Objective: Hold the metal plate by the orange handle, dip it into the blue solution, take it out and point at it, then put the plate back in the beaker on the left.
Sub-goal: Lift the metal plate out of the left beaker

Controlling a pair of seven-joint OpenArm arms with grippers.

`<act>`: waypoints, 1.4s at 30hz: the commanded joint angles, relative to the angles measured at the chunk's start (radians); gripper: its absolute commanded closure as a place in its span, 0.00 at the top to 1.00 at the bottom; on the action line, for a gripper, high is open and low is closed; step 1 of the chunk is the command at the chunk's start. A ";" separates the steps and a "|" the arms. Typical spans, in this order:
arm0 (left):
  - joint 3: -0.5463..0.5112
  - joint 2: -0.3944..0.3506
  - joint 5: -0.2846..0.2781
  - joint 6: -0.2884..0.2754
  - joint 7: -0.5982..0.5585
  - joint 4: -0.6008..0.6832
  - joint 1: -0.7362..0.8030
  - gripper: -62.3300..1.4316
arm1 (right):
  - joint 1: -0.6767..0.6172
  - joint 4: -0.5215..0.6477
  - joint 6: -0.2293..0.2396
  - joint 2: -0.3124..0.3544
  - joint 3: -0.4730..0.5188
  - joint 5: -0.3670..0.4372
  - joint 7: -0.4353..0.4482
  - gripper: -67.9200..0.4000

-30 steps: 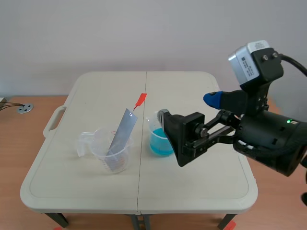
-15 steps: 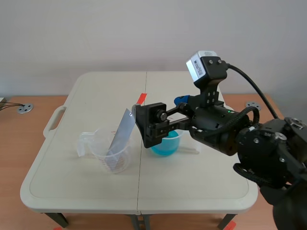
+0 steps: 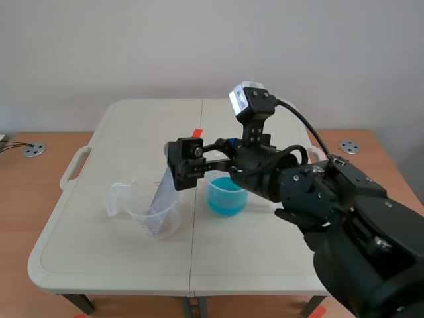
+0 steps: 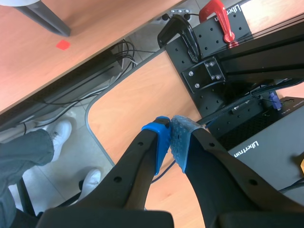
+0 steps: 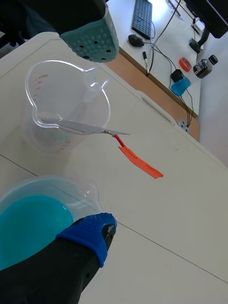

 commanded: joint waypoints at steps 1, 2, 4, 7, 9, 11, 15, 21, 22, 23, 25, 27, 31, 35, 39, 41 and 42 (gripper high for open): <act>-0.004 0.000 -0.006 -0.004 -0.009 0.008 0.005 0.09 | 0.037 0.002 0.005 -0.012 -0.006 0.009 0.027 0.98; -0.004 0.000 -0.006 -0.004 -0.009 0.008 0.005 0.09 | 0.048 -0.009 0.005 -0.017 -0.006 0.009 0.029 0.98; -0.004 0.000 -0.006 -0.004 -0.009 0.008 0.005 0.09 | 0.071 -0.027 0.005 -0.023 -0.014 0.009 0.029 0.98; -0.004 0.000 -0.006 -0.004 -0.008 0.008 0.005 0.09 | 0.098 -0.045 0.005 -0.023 -0.035 0.022 0.028 0.98; -0.004 0.000 -0.006 -0.004 -0.009 0.008 0.005 0.09 | 0.117 -0.060 0.005 -0.028 -0.047 0.035 0.025 0.98; -0.004 0.000 -0.006 -0.005 -0.009 0.008 0.005 0.09 | 0.133 -0.079 0.004 -0.038 -0.053 0.036 0.020 0.98; -0.004 0.000 -0.006 -0.005 -0.008 0.008 -0.003 0.09 | 0.150 -0.108 0.002 -0.052 -0.057 0.069 -0.014 0.98; -0.004 0.000 -0.006 -0.005 -0.009 0.008 -0.006 0.09 | 0.152 -0.118 0.002 -0.053 -0.057 0.138 -0.017 0.98; -0.004 0.000 -0.006 -0.005 -0.009 0.008 -0.006 0.09 | 0.152 -0.118 0.002 -0.053 -0.057 0.151 -0.026 0.98; -0.004 0.000 -0.006 -0.005 -0.009 0.008 -0.006 0.09 | 0.155 -0.118 0.002 -0.053 -0.057 0.167 -0.039 0.98; -0.004 0.000 -0.006 -0.005 -0.009 0.008 -0.006 0.09 | 0.156 -0.118 0.002 -0.053 -0.057 0.192 -0.060 0.98; -0.004 0.000 -0.006 -0.005 -0.009 0.008 -0.006 0.09 | 0.157 -0.118 0.002 -0.053 -0.057 0.208 -0.073 0.96; -0.004 0.000 -0.010 -0.005 -0.009 0.008 -0.006 0.09 | 0.157 -0.118 0.002 -0.053 -0.057 0.243 -0.100 0.89; -0.004 0.000 -0.010 -0.005 -0.009 0.008 -0.006 0.09 | 0.157 -0.118 0.002 -0.053 -0.057 0.250 -0.105 0.88; -0.004 0.000 -0.010 -0.005 -0.009 0.008 -0.006 0.09 | 0.157 -0.118 0.001 -0.053 -0.057 0.256 -0.119 0.75; -0.004 0.000 -0.010 -0.005 -0.009 0.008 -0.006 0.09 | 0.157 -0.118 -0.003 -0.053 -0.057 0.256 -0.119 0.69; -0.004 0.000 -0.010 -0.005 -0.009 0.008 -0.006 0.09 | 0.157 -0.118 -0.006 -0.053 -0.056 0.256 -0.118 0.67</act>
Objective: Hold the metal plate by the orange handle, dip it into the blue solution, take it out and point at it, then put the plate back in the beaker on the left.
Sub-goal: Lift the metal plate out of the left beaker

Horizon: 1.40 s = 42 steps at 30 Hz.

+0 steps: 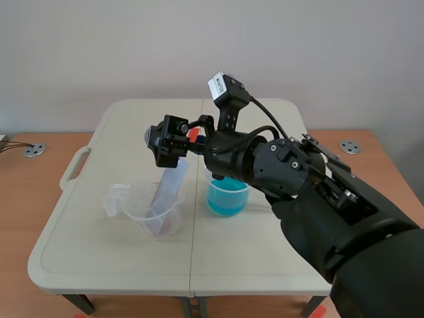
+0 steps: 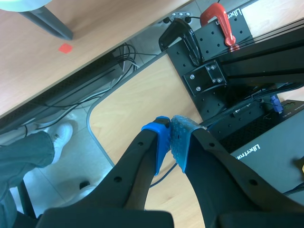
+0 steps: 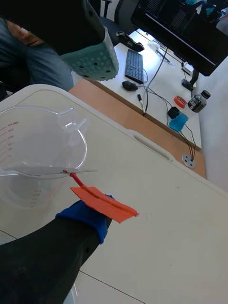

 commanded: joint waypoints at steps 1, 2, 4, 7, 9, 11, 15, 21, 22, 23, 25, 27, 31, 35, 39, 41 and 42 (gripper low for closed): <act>-0.004 0.000 -0.007 -0.004 -0.009 0.008 0.005 0.09 | 0.025 0.013 -0.009 -0.003 -0.001 0.018 0.015 0.65; -0.004 0.000 -0.007 -0.004 -0.009 0.008 0.005 0.09 | 0.025 0.013 -0.016 -0.003 -0.001 0.019 0.016 0.62; -0.004 0.000 -0.007 -0.004 -0.009 0.008 0.005 0.09 | 0.025 0.013 -0.021 -0.003 -0.001 0.019 0.016 0.55; -0.004 0.000 -0.007 -0.004 -0.009 0.008 0.005 0.09 | 0.025 0.013 -0.021 -0.003 -0.001 0.019 0.017 0.47; -0.004 0.000 -0.007 -0.004 -0.009 0.008 0.005 0.09 | 0.025 0.013 -0.021 -0.002 -0.001 0.024 0.023 0.40; -0.004 0.000 -0.007 -0.004 -0.009 0.008 0.005 0.09 | 0.025 0.013 -0.020 0.000 -0.001 0.040 0.024 0.32; -0.004 0.000 -0.007 -0.004 -0.009 0.008 0.005 0.09 | 0.025 0.013 -0.020 0.004 -0.001 0.040 0.030 0.21; -0.004 0.000 -0.007 -0.004 -0.009 0.008 0.005 0.09 | 0.025 0.013 -0.018 0.006 -0.001 0.039 0.030 0.02; -0.004 0.000 -0.007 -0.004 -0.009 0.008 0.005 0.09 | 0.025 0.013 -0.016 0.006 -0.001 0.039 0.030 0.02; -0.004 0.000 -0.007 -0.004 -0.009 0.008 0.005 0.09 | 0.025 0.013 -0.015 0.006 -0.001 0.039 0.030 0.02; -0.004 0.000 -0.007 -0.004 -0.009 0.008 0.005 0.09 | 0.025 0.013 -0.012 0.006 -0.001 0.040 0.030 0.02; -0.004 0.000 -0.007 -0.004 -0.009 0.008 0.005 0.09 | 0.025 0.013 0.001 0.005 -0.001 0.040 0.031 0.02; -0.004 0.000 -0.007 -0.004 -0.009 0.008 0.005 0.09 | 0.025 0.013 0.084 0.005 -0.001 0.040 0.051 0.02; -0.004 0.000 -0.007 -0.004 -0.009 0.008 0.005 0.09 | 0.022 0.014 0.167 0.005 -0.001 0.040 0.072 0.02; -0.004 0.000 -0.007 -0.004 -0.009 0.008 0.005 0.09 | 0.022 0.016 0.235 0.005 -0.001 0.040 0.072 0.02; -0.004 0.000 -0.007 -0.004 -0.009 0.008 0.005 0.09 | 0.022 0.016 0.270 0.005 -0.001 0.040 0.072 0.02; -0.004 0.000 -0.007 -0.004 -0.009 0.008 0.005 0.09 | 0.022 0.016 0.283 0.005 -0.001 0.040 0.072 0.02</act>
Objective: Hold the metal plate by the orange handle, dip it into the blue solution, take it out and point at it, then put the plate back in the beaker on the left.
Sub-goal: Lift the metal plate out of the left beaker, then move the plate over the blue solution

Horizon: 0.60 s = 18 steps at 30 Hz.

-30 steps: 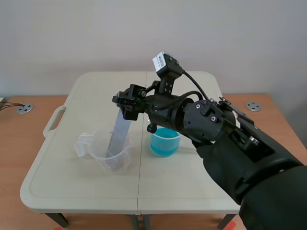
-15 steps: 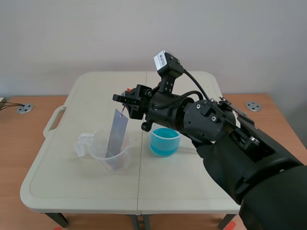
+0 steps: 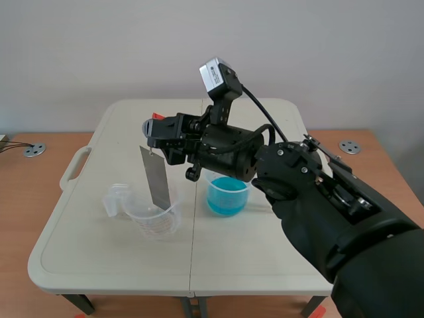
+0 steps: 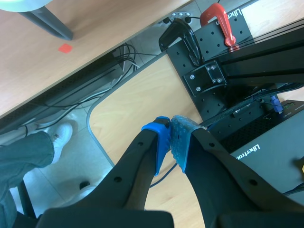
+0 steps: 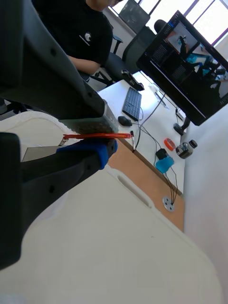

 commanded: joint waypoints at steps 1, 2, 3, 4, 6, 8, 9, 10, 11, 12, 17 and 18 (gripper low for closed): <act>-0.004 0.000 -0.007 -0.004 -0.009 0.008 0.005 0.09 | 0.023 0.016 0.022 0.002 -0.001 0.010 0.015 0.02; -0.004 0.000 -0.007 -0.004 -0.009 0.008 0.005 0.09 | 0.021 0.016 0.032 0.002 -0.001 0.010 0.015 0.02; -0.004 0.000 -0.007 -0.004 -0.009 0.008 0.005 0.09 | 0.018 0.019 0.042 0.002 -0.001 0.010 0.015 0.02; -0.004 0.000 -0.007 -0.004 -0.009 0.008 0.005 0.09 | 0.012 0.026 0.052 0.002 -0.001 0.005 0.015 0.02; -0.004 0.000 -0.007 -0.004 -0.009 0.008 0.005 0.09 | 0.000 0.043 0.069 0.002 -0.001 -0.002 0.010 0.02; -0.004 0.000 -0.007 -0.004 -0.009 0.008 0.005 0.09 | -0.017 0.071 0.070 0.003 -0.001 -0.014 0.010 0.02; -0.004 0.000 -0.007 -0.004 -0.009 0.008 0.005 0.09 | -0.027 0.090 0.070 0.003 -0.001 -0.030 0.011 0.02; -0.004 0.000 -0.007 -0.004 -0.009 0.008 0.005 0.09 | -0.037 0.111 0.070 0.003 -0.001 -0.047 0.007 0.02; -0.004 0.000 -0.007 -0.004 -0.009 0.008 0.005 0.09 | -0.045 0.134 0.070 0.003 -0.001 -0.066 0.007 0.02; -0.004 0.000 -0.007 -0.004 -0.009 0.008 0.005 0.09 | -0.056 0.159 0.070 0.003 -0.001 -0.084 0.006 0.02; -0.004 0.000 -0.007 -0.004 -0.009 0.008 0.005 0.09 | -0.101 0.298 0.070 0.014 0.000 -0.147 -0.005 0.02; -0.004 0.000 -0.007 -0.004 -0.009 0.008 0.005 0.09 | -0.109 0.326 0.070 0.018 0.002 -0.157 -0.005 0.02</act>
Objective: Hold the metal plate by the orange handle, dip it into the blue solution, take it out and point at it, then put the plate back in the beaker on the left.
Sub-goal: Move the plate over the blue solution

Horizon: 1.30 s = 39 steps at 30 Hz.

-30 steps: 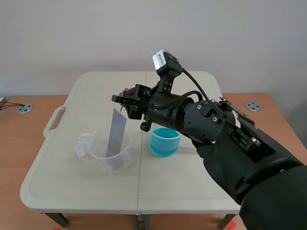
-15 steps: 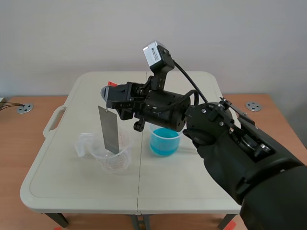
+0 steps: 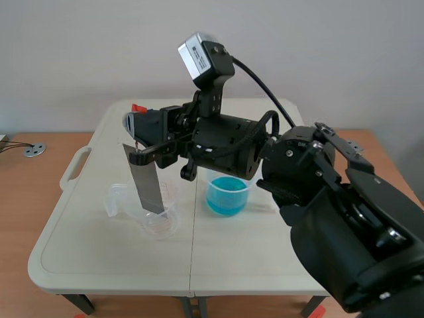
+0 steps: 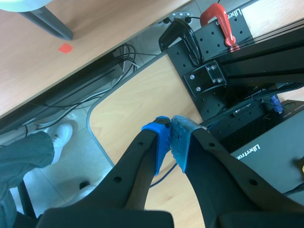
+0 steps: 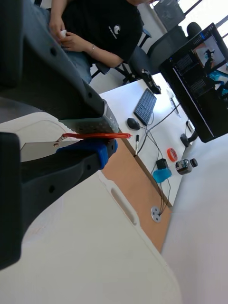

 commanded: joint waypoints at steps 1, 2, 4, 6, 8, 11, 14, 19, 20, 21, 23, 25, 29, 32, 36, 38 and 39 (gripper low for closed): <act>-0.004 0.000 -0.007 -0.004 -0.010 0.008 0.005 0.09 | 0.006 0.053 0.013 0.012 0.002 0.002 0.015 0.02; -0.004 0.000 -0.007 -0.004 -0.010 0.008 0.005 0.09 | 0.000 0.080 0.004 0.016 0.004 -0.008 0.014 0.02; -0.004 0.000 -0.006 -0.004 -0.009 0.008 0.005 0.09 | -0.010 0.128 -0.002 0.024 0.008 -0.015 0.009 0.02; -0.004 0.000 -0.007 -0.005 -0.010 0.008 0.005 0.09 | -0.016 0.174 -0.008 0.031 0.008 -0.015 0.000 0.02; -0.004 0.000 -0.007 -0.005 -0.010 0.008 0.005 0.09 | -0.021 0.213 -0.012 0.039 0.008 -0.014 -0.017 0.02; -0.004 0.000 -0.006 -0.004 -0.009 0.008 0.005 0.09 | -0.021 0.261 -0.028 0.048 0.010 -0.014 -0.039 0.02; -0.004 0.000 -0.007 -0.004 -0.014 0.008 0.005 0.09 | -0.021 0.302 -0.031 0.060 0.027 -0.014 -0.043 0.02; -0.004 0.000 -0.006 -0.004 -0.060 0.008 -0.003 0.09 | -0.021 0.358 -0.030 0.060 0.079 -0.013 -0.074 0.02; -0.004 0.000 -0.006 -0.004 -0.063 0.008 -0.012 0.09 | -0.021 0.365 -0.030 0.060 0.089 -0.013 -0.078 0.02; -0.004 0.000 -0.006 -0.004 -0.063 0.008 -0.024 0.09 | -0.021 0.372 -0.029 0.060 0.101 -0.011 -0.084 0.02; -0.004 -0.001 -0.003 -0.004 -0.062 0.008 -0.053 0.09 | -0.021 0.386 -0.026 0.060 0.123 -0.010 -0.102 0.02; -0.004 -0.009 -0.002 -0.004 -0.062 0.008 -0.085 0.09 | -0.021 0.398 -0.022 0.062 0.143 -0.010 -0.115 0.02; -0.004 -0.053 -0.002 -0.004 -0.062 0.008 -0.156 0.09 | -0.021 0.413 -0.021 0.085 0.181 -0.004 -0.119 0.02; -0.004 -0.093 -0.003 -0.005 -0.063 0.008 -0.213 0.09 | -0.021 0.413 -0.019 0.108 0.213 0.022 -0.120 0.02; -0.004 -0.136 -0.003 -0.005 -0.060 0.008 -0.306 0.09 | -0.021 0.413 0.010 0.129 0.262 0.038 -0.122 0.02; -0.004 -0.153 -0.005 -0.005 -0.056 0.005 -0.355 0.09 | -0.021 0.413 0.019 0.137 0.288 0.041 -0.124 0.02; -0.004 -0.158 -0.010 -0.005 -0.053 0.005 -0.381 0.09 | -0.021 0.413 0.019 0.142 0.299 0.042 -0.125 0.02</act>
